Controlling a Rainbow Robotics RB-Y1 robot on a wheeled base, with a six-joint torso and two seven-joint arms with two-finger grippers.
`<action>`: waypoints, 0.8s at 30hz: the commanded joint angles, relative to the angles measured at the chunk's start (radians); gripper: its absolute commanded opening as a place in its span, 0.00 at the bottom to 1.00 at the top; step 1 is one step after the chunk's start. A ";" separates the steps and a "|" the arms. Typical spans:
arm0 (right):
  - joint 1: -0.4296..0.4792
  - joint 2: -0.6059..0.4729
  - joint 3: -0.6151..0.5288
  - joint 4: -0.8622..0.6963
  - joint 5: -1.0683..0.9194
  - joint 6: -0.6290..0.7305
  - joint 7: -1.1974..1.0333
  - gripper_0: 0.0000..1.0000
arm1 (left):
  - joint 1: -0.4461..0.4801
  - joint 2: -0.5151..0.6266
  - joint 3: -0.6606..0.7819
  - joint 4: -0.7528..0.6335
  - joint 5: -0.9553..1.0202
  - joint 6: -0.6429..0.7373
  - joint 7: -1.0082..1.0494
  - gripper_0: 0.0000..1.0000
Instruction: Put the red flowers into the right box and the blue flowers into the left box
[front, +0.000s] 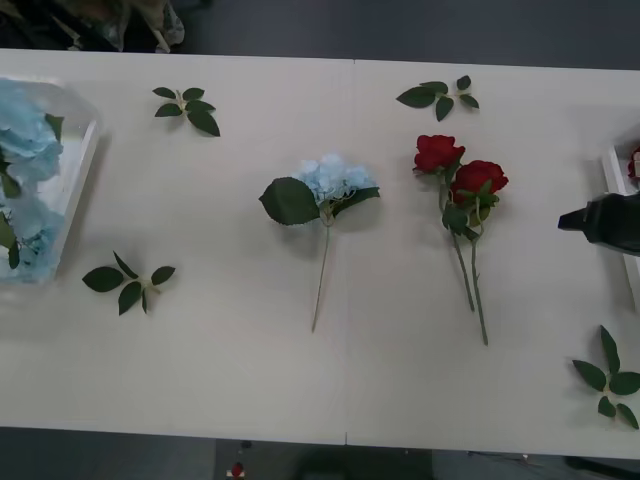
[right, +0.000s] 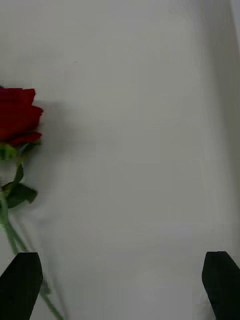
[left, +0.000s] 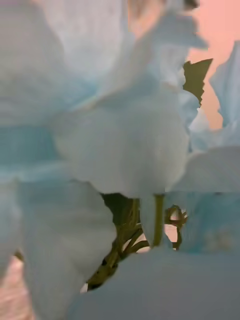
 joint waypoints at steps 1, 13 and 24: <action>-0.002 0.029 -0.013 -0.062 0.009 0.007 -0.067 0.94 | -0.025 0.022 0.012 0.055 -0.165 -0.003 -0.006 0.00; -0.191 0.083 0.170 0.021 0.081 -0.005 -0.109 0.94 | -0.024 -0.116 0.010 0.233 -0.591 -0.104 -0.047 0.00; -0.346 0.200 0.323 0.173 0.249 -0.046 -0.115 0.94 | -0.022 -0.263 -0.014 0.350 -0.760 -0.102 -0.055 0.69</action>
